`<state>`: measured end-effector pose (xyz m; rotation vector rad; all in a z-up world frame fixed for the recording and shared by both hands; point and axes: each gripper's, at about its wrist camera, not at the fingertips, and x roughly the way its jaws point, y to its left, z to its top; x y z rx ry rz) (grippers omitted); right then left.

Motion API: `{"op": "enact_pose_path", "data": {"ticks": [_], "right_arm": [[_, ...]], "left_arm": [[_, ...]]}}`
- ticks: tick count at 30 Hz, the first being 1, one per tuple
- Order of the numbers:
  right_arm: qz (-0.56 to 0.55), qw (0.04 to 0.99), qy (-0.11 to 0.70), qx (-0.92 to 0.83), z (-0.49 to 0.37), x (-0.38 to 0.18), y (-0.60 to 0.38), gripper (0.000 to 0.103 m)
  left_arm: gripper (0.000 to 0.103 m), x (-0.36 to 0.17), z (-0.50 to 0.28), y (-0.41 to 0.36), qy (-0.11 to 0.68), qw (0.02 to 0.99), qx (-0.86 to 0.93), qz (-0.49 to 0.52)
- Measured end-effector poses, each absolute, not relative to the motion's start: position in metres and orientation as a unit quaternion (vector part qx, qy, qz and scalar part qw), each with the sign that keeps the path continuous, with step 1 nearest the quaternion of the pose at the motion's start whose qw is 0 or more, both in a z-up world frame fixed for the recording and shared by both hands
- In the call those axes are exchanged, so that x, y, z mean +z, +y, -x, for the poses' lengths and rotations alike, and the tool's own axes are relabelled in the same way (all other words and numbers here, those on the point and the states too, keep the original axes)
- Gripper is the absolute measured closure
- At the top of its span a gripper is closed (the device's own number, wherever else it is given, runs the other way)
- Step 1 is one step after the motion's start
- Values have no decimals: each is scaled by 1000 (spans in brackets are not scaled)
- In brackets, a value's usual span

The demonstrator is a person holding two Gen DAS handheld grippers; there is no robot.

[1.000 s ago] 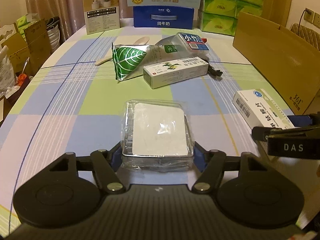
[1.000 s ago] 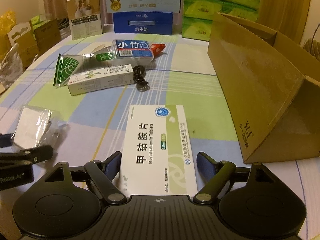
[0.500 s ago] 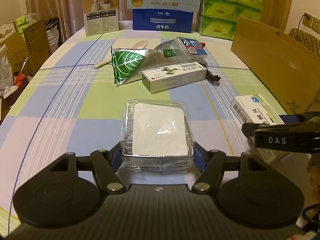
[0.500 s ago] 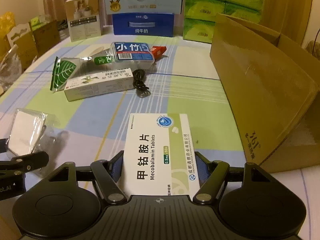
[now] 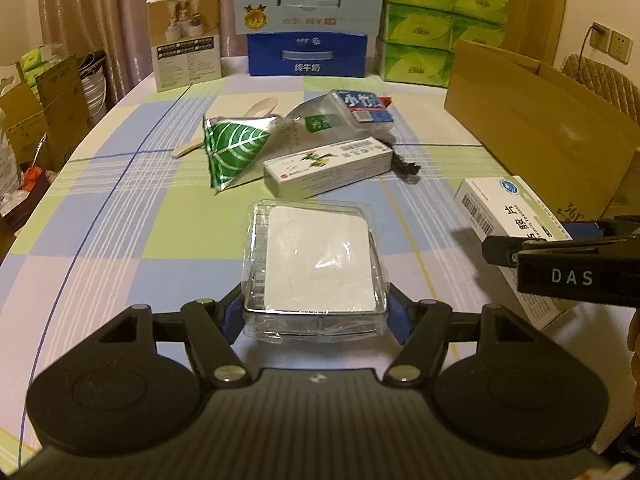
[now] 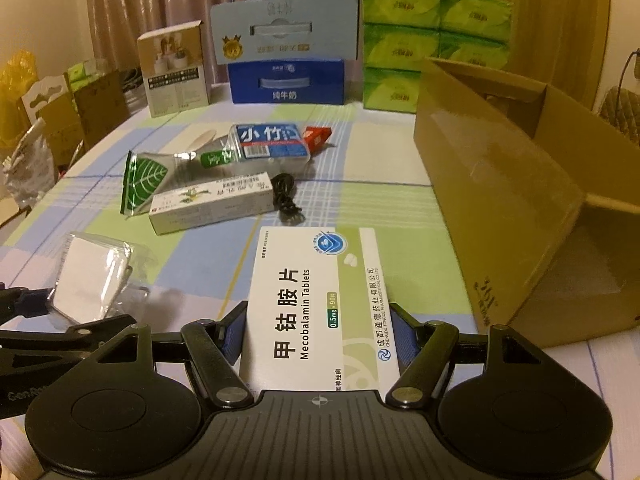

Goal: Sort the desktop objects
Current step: 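Carry both held items into the cardboard box and open both tools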

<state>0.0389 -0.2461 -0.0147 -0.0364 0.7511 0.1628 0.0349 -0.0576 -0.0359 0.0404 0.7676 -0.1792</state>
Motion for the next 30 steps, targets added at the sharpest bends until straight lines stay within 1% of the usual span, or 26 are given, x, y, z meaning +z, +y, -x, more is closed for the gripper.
{"op": "enact_pose_path", "data": {"ticks": [8, 17, 24, 30], "right_arm": [[8, 935, 349, 65, -29, 1, -259, 35], [7, 946, 320, 53, -16, 30, -270, 35], [3, 957, 287, 51, -15, 73, -289, 35], [1, 965, 259, 30, -27, 117, -331, 35]], "left_arm": [[38, -20, -26, -74, 355, 927, -113, -40], [39, 2, -16, -83, 332, 934, -125, -38], [39, 33, -18, -94, 308, 941, -141, -24], [38, 69, -27, -127, 284, 942, -175, -28]]}}
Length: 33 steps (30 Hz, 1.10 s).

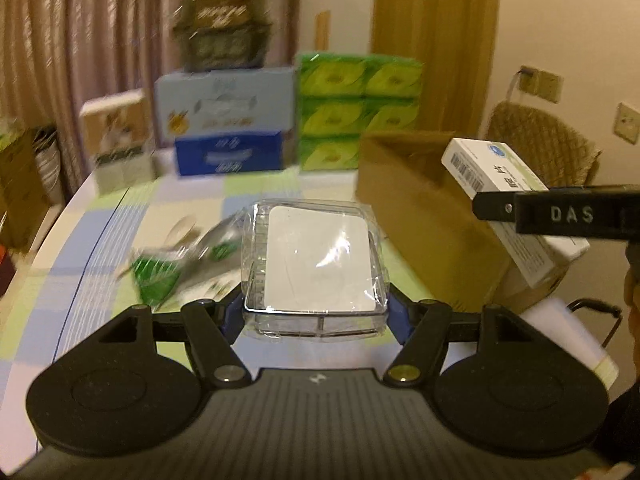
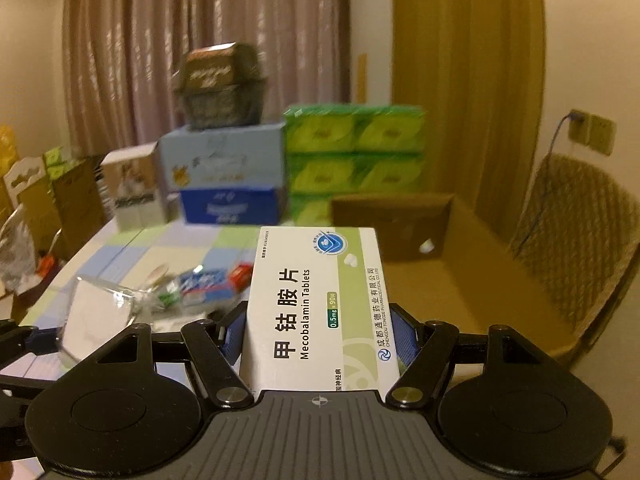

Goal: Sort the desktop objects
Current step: 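Carry both held items into the cardboard box and open both tools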

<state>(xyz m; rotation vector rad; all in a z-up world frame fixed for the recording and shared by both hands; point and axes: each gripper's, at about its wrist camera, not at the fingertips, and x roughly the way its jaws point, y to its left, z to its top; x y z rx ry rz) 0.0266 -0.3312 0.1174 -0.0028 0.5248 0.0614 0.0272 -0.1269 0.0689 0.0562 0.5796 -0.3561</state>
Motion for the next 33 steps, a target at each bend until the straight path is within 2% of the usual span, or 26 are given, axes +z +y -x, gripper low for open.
{"op": "enact_pose_path", "data": {"ticks": [9, 20, 29, 33], "right_arm": [[17, 962, 270, -19, -52, 131, -415, 35], [-9, 956, 293, -33, -86, 104, -475, 35], [-19, 952, 303, -39, -102, 88, -490, 35], [-20, 951, 306, -45, -104, 84, -494, 35]], "left_arm": [[39, 105, -65, -214, 258, 934, -245, -27], [38, 86, -120, -293, 286, 913, -290, -30], [38, 69, -136, -316, 293, 905, -306, -49], [35, 66, -142, -319, 299, 905, -299, -48]]}}
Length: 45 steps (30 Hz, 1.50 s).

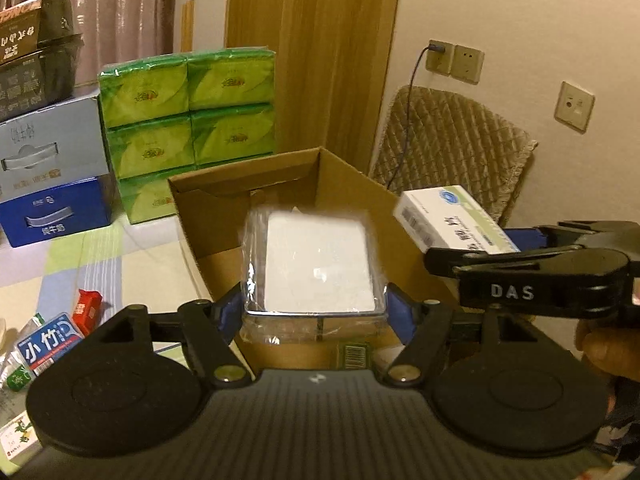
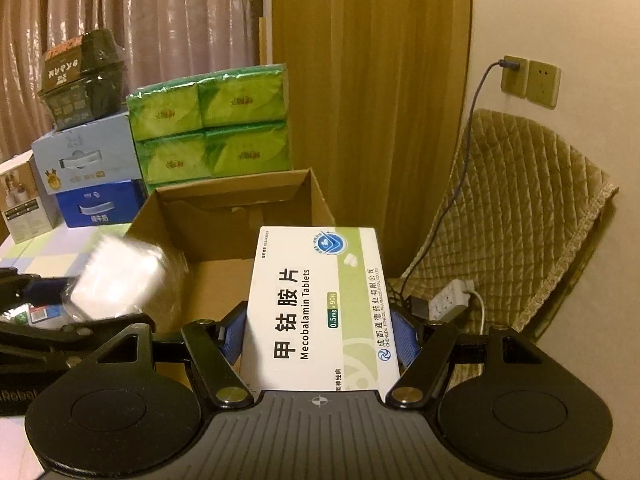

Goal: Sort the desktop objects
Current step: 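Carry both held items into the cardboard box and open both tools, then withdraw both open tools from the cardboard box back over the table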

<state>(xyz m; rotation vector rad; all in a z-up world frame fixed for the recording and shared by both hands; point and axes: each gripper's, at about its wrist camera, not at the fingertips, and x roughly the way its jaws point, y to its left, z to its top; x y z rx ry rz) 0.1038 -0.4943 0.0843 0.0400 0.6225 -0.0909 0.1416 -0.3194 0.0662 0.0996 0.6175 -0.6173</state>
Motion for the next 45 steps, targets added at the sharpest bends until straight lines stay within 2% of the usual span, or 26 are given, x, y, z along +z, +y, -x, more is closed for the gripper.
{"op": "enact_pose_path", "data": {"ticks": [15, 16, 17, 18, 27, 37, 45], "right_arm": [[-29, 949, 313, -5, -118, 77, -477, 35], [-29, 949, 313, -2, -119, 76, -475, 32], [-25, 949, 314, -7, -121, 76, -473, 23], [-23, 949, 314, -10, -122, 76, -472, 19], [-33, 953, 302, -6, -95, 98, -458, 17], [-56, 963, 257, 60, -52, 132, -384, 11], [-36, 963, 241, 118, -39, 126, -302, 9]], "left_arm": [[31, 98, -128, -257, 256, 930, -260, -41], [31, 98, -127, -253, 256, 931, -257, -42], [30, 98, -126, -249, 256, 932, -254, -43], [30, 98, -125, -244, 258, 932, -249, -45], [27, 83, -106, -182, 278, 936, -214, -41], [22, 65, -52, -82, 297, 943, -145, -43], [20, 54, -35, -24, 304, 946, -103, -47]]}}
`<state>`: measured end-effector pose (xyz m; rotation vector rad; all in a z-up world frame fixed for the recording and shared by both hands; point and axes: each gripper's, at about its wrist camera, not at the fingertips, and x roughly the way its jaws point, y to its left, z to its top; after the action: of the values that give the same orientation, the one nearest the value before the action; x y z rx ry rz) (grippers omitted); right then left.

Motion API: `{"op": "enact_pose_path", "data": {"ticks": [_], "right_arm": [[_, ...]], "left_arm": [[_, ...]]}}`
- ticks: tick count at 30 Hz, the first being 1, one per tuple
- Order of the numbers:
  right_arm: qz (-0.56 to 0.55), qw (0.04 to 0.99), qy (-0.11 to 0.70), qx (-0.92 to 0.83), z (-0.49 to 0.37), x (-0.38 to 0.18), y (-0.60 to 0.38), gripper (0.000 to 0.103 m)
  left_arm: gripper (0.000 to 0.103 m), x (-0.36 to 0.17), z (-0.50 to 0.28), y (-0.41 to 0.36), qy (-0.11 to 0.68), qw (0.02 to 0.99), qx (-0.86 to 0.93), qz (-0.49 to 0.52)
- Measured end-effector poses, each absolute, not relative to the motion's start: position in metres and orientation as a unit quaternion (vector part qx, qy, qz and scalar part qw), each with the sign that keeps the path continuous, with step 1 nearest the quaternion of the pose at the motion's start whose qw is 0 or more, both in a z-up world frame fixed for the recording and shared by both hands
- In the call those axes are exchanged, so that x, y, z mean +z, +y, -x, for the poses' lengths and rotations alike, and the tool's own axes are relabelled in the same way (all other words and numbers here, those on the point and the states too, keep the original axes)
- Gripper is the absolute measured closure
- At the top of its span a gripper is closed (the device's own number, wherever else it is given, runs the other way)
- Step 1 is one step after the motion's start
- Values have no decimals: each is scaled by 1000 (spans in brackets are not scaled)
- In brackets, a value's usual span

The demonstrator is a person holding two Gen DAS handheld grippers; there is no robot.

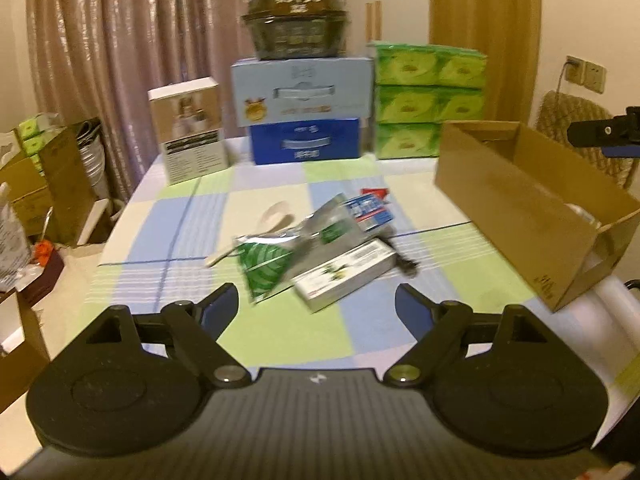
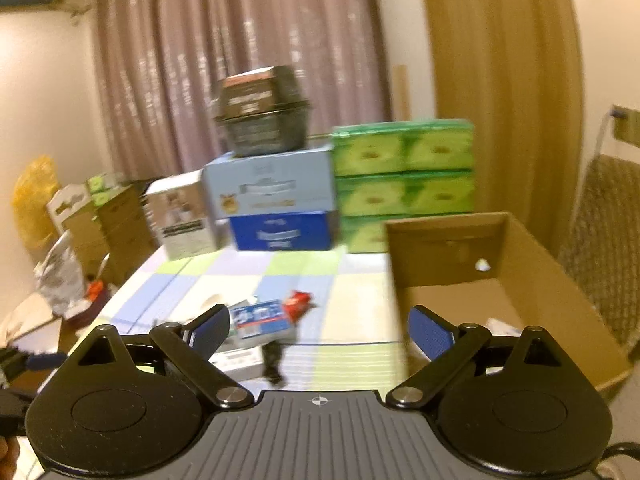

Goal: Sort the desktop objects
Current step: 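Withdraw both open tools from the cardboard box back over the table, then move the right tool toward the black cable while the left approaches the white cream box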

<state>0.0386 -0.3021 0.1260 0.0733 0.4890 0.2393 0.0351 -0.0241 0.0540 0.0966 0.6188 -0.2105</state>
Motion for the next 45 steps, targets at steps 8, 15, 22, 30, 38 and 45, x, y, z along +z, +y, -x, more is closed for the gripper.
{"op": "enact_pose_path", "data": {"ticks": [8, 15, 22, 30, 38, 45], "right_arm": [[-2, 952, 271, 143, -46, 79, -252, 9], [35, 945, 292, 146, -52, 38, -236, 9], [26, 938, 312, 150, -58, 22, -238, 9], [23, 936, 318, 152, -60, 21, -239, 9], [36, 934, 319, 154, -63, 18, -237, 9], [43, 934, 321, 154, -71, 15, -236, 9]], "left_arm": [[20, 33, -44, 3, 313, 945, -87, -35], [20, 18, -47, 14, 329, 940, -84, -20], [20, 10, -51, 13, 347, 933, -92, -9], [20, 7, -53, 9, 354, 930, -96, -11], [20, 7, -54, 9, 354, 930, -97, -11], [20, 7, -58, 4, 351, 930, -111, -24]]}}
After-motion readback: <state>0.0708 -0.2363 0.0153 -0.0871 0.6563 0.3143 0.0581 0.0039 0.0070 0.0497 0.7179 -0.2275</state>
